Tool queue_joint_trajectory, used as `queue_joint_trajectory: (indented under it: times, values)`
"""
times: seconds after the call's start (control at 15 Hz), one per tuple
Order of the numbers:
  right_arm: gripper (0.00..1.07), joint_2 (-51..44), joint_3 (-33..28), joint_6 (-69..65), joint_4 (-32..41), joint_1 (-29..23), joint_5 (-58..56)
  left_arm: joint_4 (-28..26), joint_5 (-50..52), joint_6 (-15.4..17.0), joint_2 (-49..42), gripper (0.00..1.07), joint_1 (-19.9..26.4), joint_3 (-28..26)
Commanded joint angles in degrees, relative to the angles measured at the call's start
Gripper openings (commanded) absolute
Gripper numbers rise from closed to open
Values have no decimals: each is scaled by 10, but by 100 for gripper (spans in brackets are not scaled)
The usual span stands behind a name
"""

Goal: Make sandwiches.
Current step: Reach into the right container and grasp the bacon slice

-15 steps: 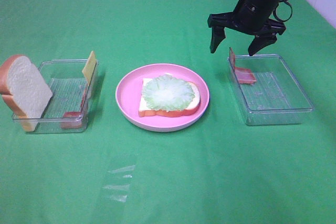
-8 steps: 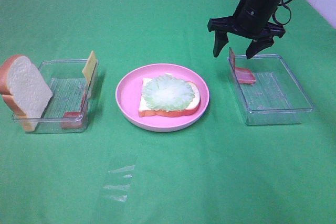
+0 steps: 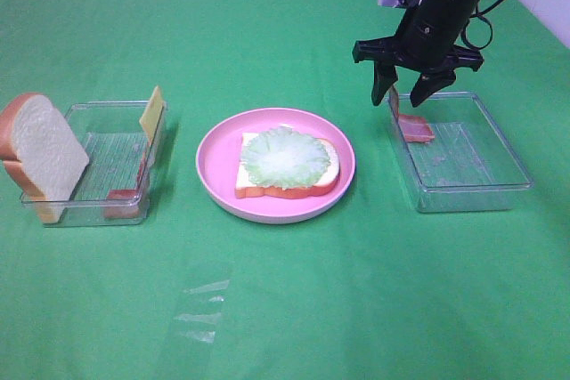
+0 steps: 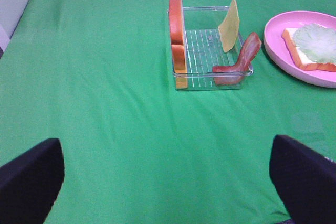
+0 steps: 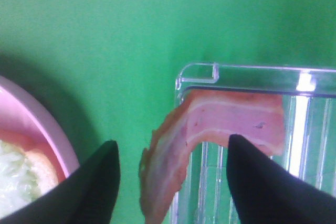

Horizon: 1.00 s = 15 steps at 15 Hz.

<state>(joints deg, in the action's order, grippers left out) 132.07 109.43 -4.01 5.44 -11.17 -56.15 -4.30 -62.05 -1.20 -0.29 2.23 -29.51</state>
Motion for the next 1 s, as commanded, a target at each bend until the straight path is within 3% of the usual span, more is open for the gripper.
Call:
queue_joint_trajectory:
  times: [0.07, 0.27, 0.6, 1.0]
  values:
    - [50, -1, 2, -3, -3, 1, -5, 0, 6, 2, -11, 102, -1, 0]
    - [43, -1, 2, -3, -3, 1, -6, 0, 6, 2, -11, 102, -1, 0]
    - [1, -1, 2, 3, -3, 1, -1, 0, 6, 2, -11, 102, -1, 0]
    - [0, -6, 2, 3, -15, 1, -23, 0, 6, 2, -11, 102, -1, 0]
